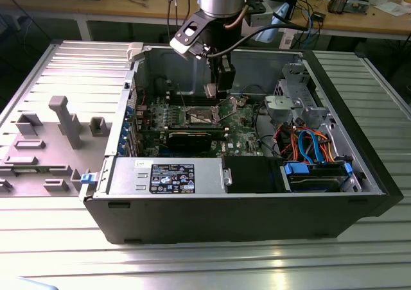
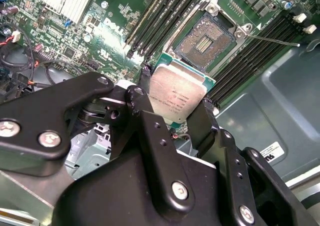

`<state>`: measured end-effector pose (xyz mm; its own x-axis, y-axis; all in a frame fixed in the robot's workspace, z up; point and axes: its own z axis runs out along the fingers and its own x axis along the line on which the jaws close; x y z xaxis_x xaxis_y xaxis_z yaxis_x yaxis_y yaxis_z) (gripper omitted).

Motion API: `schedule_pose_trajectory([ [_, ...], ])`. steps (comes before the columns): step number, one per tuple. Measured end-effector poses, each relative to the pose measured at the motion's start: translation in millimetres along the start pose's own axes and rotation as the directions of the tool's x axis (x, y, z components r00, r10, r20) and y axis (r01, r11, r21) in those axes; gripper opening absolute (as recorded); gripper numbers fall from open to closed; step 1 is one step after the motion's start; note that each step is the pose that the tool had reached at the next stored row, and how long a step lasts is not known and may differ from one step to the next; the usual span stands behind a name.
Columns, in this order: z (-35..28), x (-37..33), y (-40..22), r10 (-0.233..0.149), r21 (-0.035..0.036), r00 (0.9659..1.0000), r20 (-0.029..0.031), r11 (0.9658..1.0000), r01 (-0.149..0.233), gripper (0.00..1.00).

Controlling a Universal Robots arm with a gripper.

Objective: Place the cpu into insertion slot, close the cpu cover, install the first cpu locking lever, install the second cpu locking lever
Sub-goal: 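Place the cpu into insertion slot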

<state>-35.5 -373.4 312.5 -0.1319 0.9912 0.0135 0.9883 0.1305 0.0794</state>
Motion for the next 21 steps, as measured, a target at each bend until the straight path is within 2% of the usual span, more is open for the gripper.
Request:
schedule_pose_trajectory([
  [12, 0.0, 0.0, 0.0, 0.002, 0.0000, 1.0000, 0.0001, 1.0000, -0.002, 0.54],
  [21, 0.3, 0.0, -0.1, 0.036, -0.0006, 0.9993, 0.0028, 0.9993, -0.036, 0.54],
])
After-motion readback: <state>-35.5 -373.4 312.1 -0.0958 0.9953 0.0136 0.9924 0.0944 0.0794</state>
